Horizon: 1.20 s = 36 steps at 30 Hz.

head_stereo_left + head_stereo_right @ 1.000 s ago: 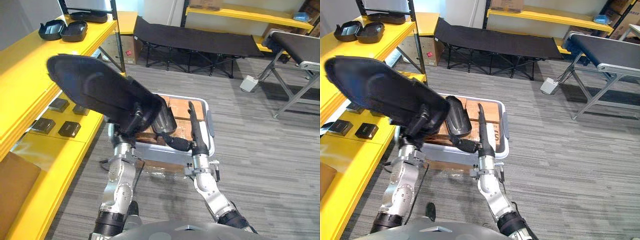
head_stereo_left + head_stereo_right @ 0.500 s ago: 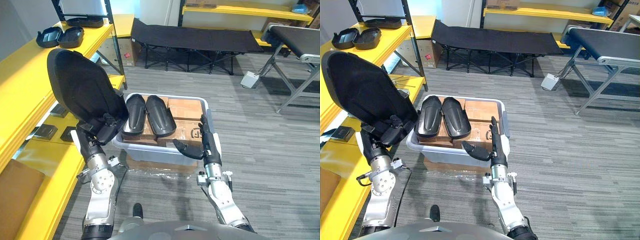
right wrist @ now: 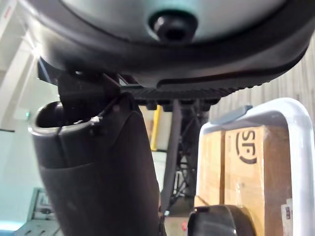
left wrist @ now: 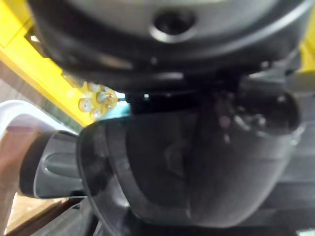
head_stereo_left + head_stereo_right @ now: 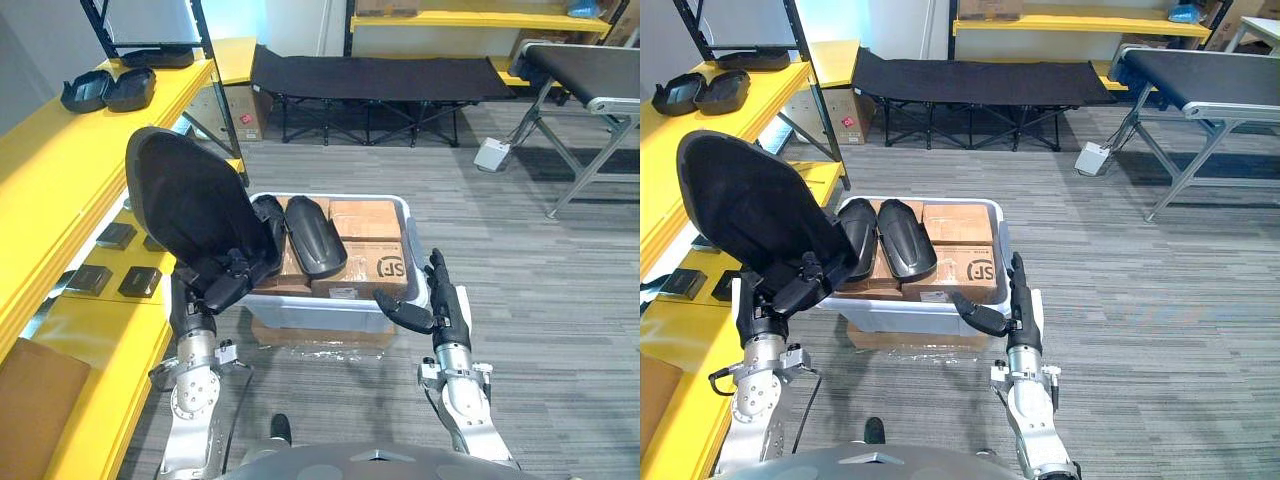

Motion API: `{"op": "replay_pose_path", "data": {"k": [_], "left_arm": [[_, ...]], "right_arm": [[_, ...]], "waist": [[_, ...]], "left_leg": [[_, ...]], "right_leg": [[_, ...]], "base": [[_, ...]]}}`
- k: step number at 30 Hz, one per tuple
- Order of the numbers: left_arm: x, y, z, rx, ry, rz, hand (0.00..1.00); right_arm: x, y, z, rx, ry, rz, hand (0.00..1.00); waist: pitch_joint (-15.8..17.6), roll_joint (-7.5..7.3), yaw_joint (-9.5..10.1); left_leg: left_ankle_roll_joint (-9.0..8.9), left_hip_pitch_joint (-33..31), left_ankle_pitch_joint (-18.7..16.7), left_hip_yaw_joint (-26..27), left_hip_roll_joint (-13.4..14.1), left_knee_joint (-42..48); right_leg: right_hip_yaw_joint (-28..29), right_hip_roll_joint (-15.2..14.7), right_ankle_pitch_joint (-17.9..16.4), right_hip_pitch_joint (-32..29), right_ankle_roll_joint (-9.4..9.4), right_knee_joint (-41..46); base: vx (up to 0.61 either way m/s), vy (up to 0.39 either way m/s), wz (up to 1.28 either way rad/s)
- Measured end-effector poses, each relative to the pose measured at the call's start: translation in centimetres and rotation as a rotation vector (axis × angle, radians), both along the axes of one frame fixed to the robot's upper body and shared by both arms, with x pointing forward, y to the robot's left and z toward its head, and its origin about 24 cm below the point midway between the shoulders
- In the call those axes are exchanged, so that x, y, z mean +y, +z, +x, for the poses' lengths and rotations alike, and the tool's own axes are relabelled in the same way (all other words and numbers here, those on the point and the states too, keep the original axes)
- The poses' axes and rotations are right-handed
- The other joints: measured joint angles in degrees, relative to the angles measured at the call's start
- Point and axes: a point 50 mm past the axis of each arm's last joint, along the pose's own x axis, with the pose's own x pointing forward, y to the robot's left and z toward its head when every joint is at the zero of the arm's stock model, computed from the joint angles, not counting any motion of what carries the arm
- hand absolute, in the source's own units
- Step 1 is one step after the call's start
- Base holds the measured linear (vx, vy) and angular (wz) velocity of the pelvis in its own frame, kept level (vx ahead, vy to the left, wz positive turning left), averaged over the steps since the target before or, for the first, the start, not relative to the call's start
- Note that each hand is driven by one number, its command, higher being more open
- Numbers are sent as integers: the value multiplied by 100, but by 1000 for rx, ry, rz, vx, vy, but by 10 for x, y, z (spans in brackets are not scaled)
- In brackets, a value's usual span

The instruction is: Walk over and take three plastic housings, then place them on the shelf

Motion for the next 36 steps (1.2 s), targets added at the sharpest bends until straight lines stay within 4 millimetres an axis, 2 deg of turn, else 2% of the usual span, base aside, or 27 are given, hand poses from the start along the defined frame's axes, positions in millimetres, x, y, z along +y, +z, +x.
{"op": "replay_pose_path", "data": {"k": [5,7,9,12,13,15,16,17,18,22,25,26,27,32,36], "left_arm": [[0,19,-6,-99,-29,-28,0],[-1,29,-9,-155,-56,-46,0],[0,44,-14,-233,-81,-56,0],[2,55,-18,-301,-119,-71,0],[4,57,-21,-313,-122,-73,0],[2,59,-20,-329,-184,-73,0],[0,59,-19,-330,-213,-73,0],[-5,59,-19,-332,-268,-69,0],[-5,59,-20,-329,-294,-71,0],[-1,58,-21,-329,-293,-79,0],[-7,59,-19,-335,-376,-78,0],[-11,60,-17,-338,-431,-81,0],[-16,60,-15,-341,-484,-78,0],[-27,61,-13,-356,-554,-93,0],[-30,63,-11,-365,-568,-98,0]], "right_arm": [[15,5,3,-14,95,111,100],[22,8,6,-28,132,136,100],[32,15,14,-55,195,191,100],[37,22,21,-88,236,206,100],[37,24,23,-95,244,204,100],[32,26,24,-108,223,194,100],[26,26,24,-108,208,181,100],[17,27,25,-110,186,155,100],[15,28,27,-116,182,149,100],[29,39,38,-164,257,164,100],[30,41,39,-175,264,168,100],[30,41,39,-177,255,168,100],[29,42,38,-181,244,169,100],[31,43,36,-185,269,136,100],[32,42,34,-177,302,136,100]], "waist": [[13,6,54],[27,15,167],[45,35,280],[108,118,395],[103,141,421],[160,205,297],[182,252,290],[250,338,367],[280,298,476],[344,272,472],[365,258,380],[394,252,277],[423,262,255],[452,281,317],[507,198,324]], "left_leg": [[4,-19,-9,-209,-43,0],[-4,-30,4,-361,-68,-1],[-10,-136,64,-732,-106,-2],[7,-326,162,-1126,-160,-2],[28,-436,156,-1028,-144,-1],[174,-679,126,-123,11,101],[219,-761,159,139,74,180],[275,-810,288,434,152,267],[283,-791,299,412,19,238],[354,-594,322,507,-217,26],[394,-627,335,341,-290,22],[427,-637,365,159,-354,5],[461,-635,404,49,-408,3],[423,-733,540,-171,-449,4],[448,-795,636,-398,-504,22]], "right_leg": [[-203,-18,-27,106,19,9],[-361,-18,-70,197,36,7],[-736,8,-143,320,31,15],[-1269,12,-228,418,77,114],[-1451,6,-232,473,100,123],[-2192,5,-225,669,132,134],[-2359,-8,-228,704,137,192],[-2503,-51,-311,727,206,348],[-2488,-229,-457,727,303,496],[-2321,-505,-605,708,308,706],[-1806,-434,-868,609,209,844],[-1538,-350,-1023,600,200,918],[-1523,-355,-1133,600,222,1038],[-1679,-319,-1263,603,259,1272],[-1475,-312,-1417,558,240,1526]], "base": [[-3,3,20],[-2,-11,45],[-11,-43,83],[-18,-38,92],[-12,-14,127],[13,1,167],[11,59,144],[0,100,94],[4,105,65],[-8,119,-1],[-30,41,27],[-74,-12,69],[-67,-16,68],[-17,-25,30],[-20,-34,35]]}}
